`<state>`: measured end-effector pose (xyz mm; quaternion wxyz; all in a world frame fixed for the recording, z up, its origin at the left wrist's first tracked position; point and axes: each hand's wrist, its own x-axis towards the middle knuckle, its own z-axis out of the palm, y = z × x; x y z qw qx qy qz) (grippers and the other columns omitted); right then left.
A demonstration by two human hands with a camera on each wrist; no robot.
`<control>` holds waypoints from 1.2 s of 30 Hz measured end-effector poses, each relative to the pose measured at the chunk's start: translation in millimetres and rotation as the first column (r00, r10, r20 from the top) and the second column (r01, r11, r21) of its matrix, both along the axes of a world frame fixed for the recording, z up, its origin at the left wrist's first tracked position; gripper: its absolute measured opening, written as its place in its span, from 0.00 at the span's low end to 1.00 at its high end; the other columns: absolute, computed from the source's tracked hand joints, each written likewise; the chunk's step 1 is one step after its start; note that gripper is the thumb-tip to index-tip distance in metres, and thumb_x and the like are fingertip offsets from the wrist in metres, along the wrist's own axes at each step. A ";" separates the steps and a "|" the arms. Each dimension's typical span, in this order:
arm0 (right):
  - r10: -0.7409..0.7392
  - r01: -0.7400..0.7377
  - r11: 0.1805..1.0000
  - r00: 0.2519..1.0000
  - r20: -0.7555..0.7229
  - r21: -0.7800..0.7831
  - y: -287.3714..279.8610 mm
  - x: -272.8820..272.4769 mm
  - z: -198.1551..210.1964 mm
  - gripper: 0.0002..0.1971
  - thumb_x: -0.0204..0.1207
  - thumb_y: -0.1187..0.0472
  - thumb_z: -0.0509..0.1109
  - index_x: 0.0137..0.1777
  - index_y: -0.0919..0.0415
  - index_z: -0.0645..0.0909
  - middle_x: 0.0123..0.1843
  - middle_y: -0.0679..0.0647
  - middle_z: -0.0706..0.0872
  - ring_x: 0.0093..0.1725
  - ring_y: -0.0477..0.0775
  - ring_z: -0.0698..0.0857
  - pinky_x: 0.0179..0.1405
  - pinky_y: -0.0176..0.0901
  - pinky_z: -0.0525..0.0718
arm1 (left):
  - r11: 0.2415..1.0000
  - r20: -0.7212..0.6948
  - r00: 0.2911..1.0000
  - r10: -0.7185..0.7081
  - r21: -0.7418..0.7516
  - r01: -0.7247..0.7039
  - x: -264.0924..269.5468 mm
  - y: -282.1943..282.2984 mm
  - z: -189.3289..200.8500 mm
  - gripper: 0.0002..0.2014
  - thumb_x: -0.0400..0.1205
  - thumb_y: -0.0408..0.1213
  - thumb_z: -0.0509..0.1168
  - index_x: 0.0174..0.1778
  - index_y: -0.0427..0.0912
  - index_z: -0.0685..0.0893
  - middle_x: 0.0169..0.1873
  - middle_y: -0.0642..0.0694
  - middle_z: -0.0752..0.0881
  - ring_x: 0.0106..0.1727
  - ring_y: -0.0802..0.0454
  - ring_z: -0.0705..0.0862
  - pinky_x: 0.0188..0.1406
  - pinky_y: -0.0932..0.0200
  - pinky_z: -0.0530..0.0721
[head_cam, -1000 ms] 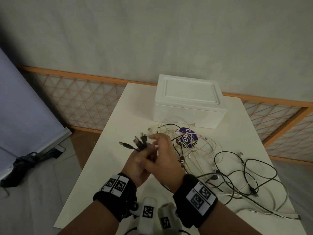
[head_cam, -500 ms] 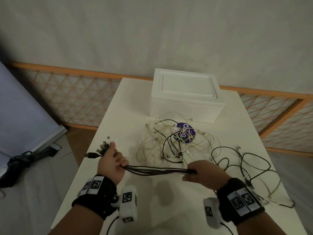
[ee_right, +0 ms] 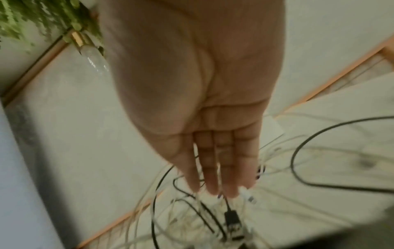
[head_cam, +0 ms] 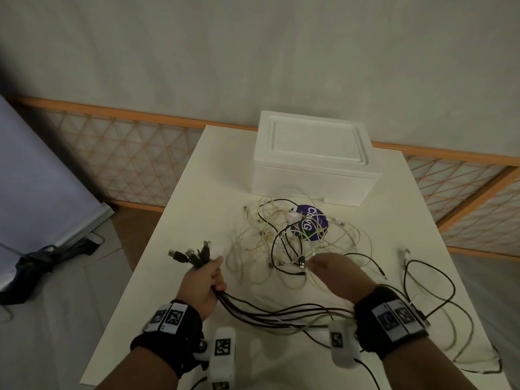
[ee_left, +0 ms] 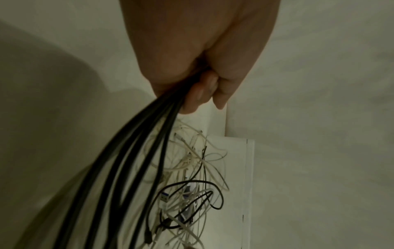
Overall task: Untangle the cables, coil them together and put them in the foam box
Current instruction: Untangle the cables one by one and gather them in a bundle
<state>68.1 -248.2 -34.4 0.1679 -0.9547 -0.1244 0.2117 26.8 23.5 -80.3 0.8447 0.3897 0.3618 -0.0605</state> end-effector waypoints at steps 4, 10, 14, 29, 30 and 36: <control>0.042 -0.043 0.987 0.999 -0.009 -0.154 18.9 29.4 -24.8 0.21 0.82 0.68 0.53 0.71 0.58 0.76 0.71 0.56 0.75 0.70 0.56 0.76 0.71 0.43 0.72 | 1.000 0.109 0.994 -0.027 0.009 0.026 9.1 -2.5 9.1 0.18 0.83 0.23 0.62 0.31 0.45 0.66 0.20 0.52 0.65 0.17 0.60 0.64 0.14 0.67 0.63; 0.070 -0.074 0.945 0.997 -0.021 -0.319 32.5 47.1 -37.2 0.14 0.82 0.66 0.57 0.62 0.62 0.80 0.63 0.58 0.82 0.61 0.59 0.82 0.61 0.46 0.80 | 0.994 0.144 0.984 -0.106 0.031 0.103 10.6 -5.9 21.2 0.24 0.83 0.22 0.61 0.26 0.47 0.62 0.20 0.52 0.60 0.16 0.59 0.61 0.13 0.66 0.59; 0.108 -0.093 0.934 0.994 0.024 -0.344 23.2 54.5 -34.7 0.16 0.80 0.65 0.58 0.61 0.50 0.82 0.61 0.51 0.83 0.59 0.55 0.83 0.56 0.45 0.82 | 0.995 0.121 0.988 -0.096 0.015 0.095 13.8 -7.9 25.7 0.24 0.82 0.26 0.64 0.23 0.48 0.63 0.20 0.51 0.60 0.16 0.58 0.60 0.14 0.65 0.60; -0.127 -0.111 0.908 0.845 0.520 0.403 19.3 74.1 105.8 0.09 0.81 0.62 0.66 0.55 0.63 0.86 0.49 0.49 0.86 0.52 0.49 0.81 0.52 0.25 0.70 | 0.997 0.273 0.959 -0.075 0.023 0.071 35.9 -38.6 61.7 0.11 0.83 0.41 0.64 0.35 0.43 0.75 0.31 0.50 0.76 0.17 0.60 0.63 0.14 0.67 0.65; -0.126 -0.113 0.897 0.862 0.491 0.428 23.0 69.1 110.3 0.10 0.81 0.60 0.66 0.55 0.61 0.86 0.48 0.46 0.86 0.49 0.47 0.82 0.51 0.30 0.74 | 0.998 0.303 0.951 -0.063 0.038 0.054 35.8 -40.2 64.5 0.09 0.82 0.39 0.65 0.36 0.42 0.76 0.32 0.50 0.78 0.16 0.60 0.64 0.13 0.67 0.64; -0.008 -0.129 0.920 0.939 0.345 0.371 52.7 39.3 109.3 0.06 0.77 0.52 0.70 0.44 0.53 0.85 0.36 0.46 0.86 0.37 0.45 0.83 0.43 0.45 0.81 | 0.974 0.422 0.883 -0.207 0.174 0.145 34.0 -54.7 83.1 0.08 0.78 0.27 0.67 0.49 0.42 0.86 0.31 0.50 0.83 0.17 0.60 0.64 0.16 0.66 0.65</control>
